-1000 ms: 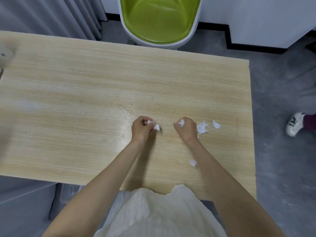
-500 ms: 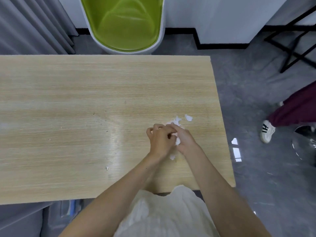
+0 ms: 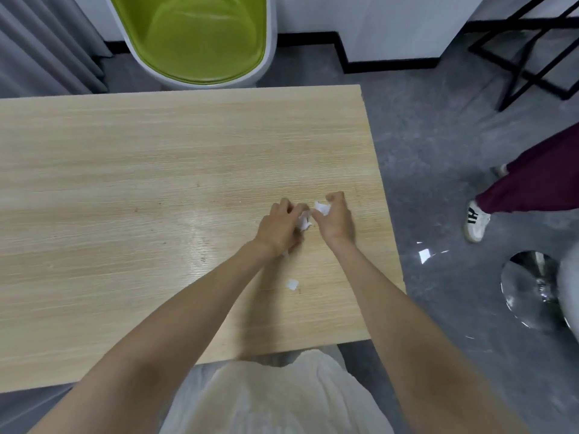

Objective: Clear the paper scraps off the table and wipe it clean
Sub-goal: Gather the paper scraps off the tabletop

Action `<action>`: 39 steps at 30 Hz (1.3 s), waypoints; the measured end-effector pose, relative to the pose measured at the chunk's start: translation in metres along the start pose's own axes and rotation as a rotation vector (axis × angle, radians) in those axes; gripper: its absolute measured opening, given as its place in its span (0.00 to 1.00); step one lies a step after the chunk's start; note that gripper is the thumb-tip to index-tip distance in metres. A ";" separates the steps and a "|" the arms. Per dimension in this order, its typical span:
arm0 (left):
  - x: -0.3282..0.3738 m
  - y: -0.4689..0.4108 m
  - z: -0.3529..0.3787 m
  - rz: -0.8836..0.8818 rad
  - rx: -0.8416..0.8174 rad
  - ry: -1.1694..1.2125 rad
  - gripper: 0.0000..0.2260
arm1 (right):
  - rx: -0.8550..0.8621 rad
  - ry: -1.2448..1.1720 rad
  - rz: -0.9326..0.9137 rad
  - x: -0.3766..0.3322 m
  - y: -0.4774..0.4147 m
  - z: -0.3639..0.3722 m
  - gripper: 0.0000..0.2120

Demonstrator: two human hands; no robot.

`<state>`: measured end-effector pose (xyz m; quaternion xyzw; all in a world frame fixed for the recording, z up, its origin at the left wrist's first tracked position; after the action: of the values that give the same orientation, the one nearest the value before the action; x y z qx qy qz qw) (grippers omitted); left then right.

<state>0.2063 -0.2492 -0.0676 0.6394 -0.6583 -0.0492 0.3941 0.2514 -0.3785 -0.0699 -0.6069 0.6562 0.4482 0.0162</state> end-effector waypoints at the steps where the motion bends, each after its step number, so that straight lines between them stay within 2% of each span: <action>1: 0.003 -0.002 -0.001 0.012 -0.017 -0.029 0.21 | -0.018 0.035 -0.006 -0.001 -0.003 0.001 0.17; 3: 0.004 -0.005 -0.003 0.048 -0.046 -0.041 0.15 | -0.051 0.136 -0.004 -0.001 -0.007 0.003 0.11; 6: -0.002 -0.006 -0.003 0.056 -0.068 -0.016 0.10 | -0.058 0.190 -0.006 0.000 -0.007 0.004 0.07; 8: -0.008 -0.003 -0.006 0.057 -0.041 0.142 0.05 | -0.062 0.130 -0.003 0.000 -0.005 0.002 0.08; 10: -0.017 0.004 -0.014 0.046 0.049 0.479 0.07 | -0.090 -0.089 0.015 0.001 0.002 0.001 0.07; 12: -0.026 0.015 -0.021 -0.019 0.154 0.826 0.10 | -0.172 -0.489 0.060 0.003 0.013 0.006 0.04; 14: -0.030 0.024 -0.019 -0.083 0.191 1.151 0.07 | -0.269 -0.842 0.082 0.003 0.025 0.015 0.09; 16: -0.029 0.029 -0.015 -0.136 0.210 1.349 0.06 | -0.380 -1.052 0.074 -0.003 0.033 0.023 0.13; 18: -0.026 0.034 -0.010 -0.182 0.268 1.422 0.07 | -0.506 -1.187 0.052 -0.011 0.039 0.031 0.11; 19: -0.023 0.036 -0.008 -0.204 0.317 1.423 0.08 | -0.566 -1.235 0.058 -0.016 0.041 0.036 0.11; 22: -0.008 0.044 0.002 -0.251 0.444 1.306 0.06 | -0.690 -1.292 0.128 -0.024 0.047 0.052 0.19; 25: 0.008 0.054 0.007 -0.206 0.471 1.111 0.05 | -0.635 -1.179 0.147 -0.022 0.045 0.059 0.18; 26: 0.012 0.057 0.007 -0.169 0.471 1.069 0.08 | -0.625 -1.155 0.143 -0.022 0.047 0.058 0.16; 28: 0.013 0.061 0.007 -0.108 0.415 1.099 0.20 | -0.609 -1.152 0.142 -0.023 0.048 0.056 0.09; 30: 0.006 0.060 0.009 -0.078 0.268 1.169 0.28 | -0.568 -1.151 0.155 -0.024 0.047 0.051 0.04; 32: -0.012 0.057 0.012 -0.078 0.179 1.150 0.23 | -0.494 -1.125 0.171 -0.021 0.042 0.044 0.02; 34: -0.036 0.057 0.009 -0.139 0.264 1.065 0.15 | -0.419 -1.013 0.173 -0.015 0.035 0.036 0.04; 36: -0.054 0.058 0.001 -0.253 0.358 0.778 0.10 | -0.362 -0.867 0.159 -0.009 0.032 0.028 0.07; 38: -0.063 0.054 -0.001 -0.287 0.341 0.499 0.08 | -0.282 -0.718 0.143 -0.005 0.030 0.022 0.07; 39: -0.064 0.051 0.000 -0.281 0.309 0.434 0.08 | -0.222 -0.637 0.143 -0.003 0.029 0.019 0.04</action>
<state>0.1570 -0.1840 -0.0678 0.7723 -0.4633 0.1353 0.4129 0.2184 -0.3684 -0.0629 -0.3871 0.6062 0.6838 0.1229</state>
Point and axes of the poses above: each hand's wrist, its own y-axis away from the middle knuckle, its own z-axis out of the palm, x = y × z, the point moved 4 cm from there along -y, towards the middle knuckle, and after that the axes turned 15 degrees about -x, right-handed, at the moved point
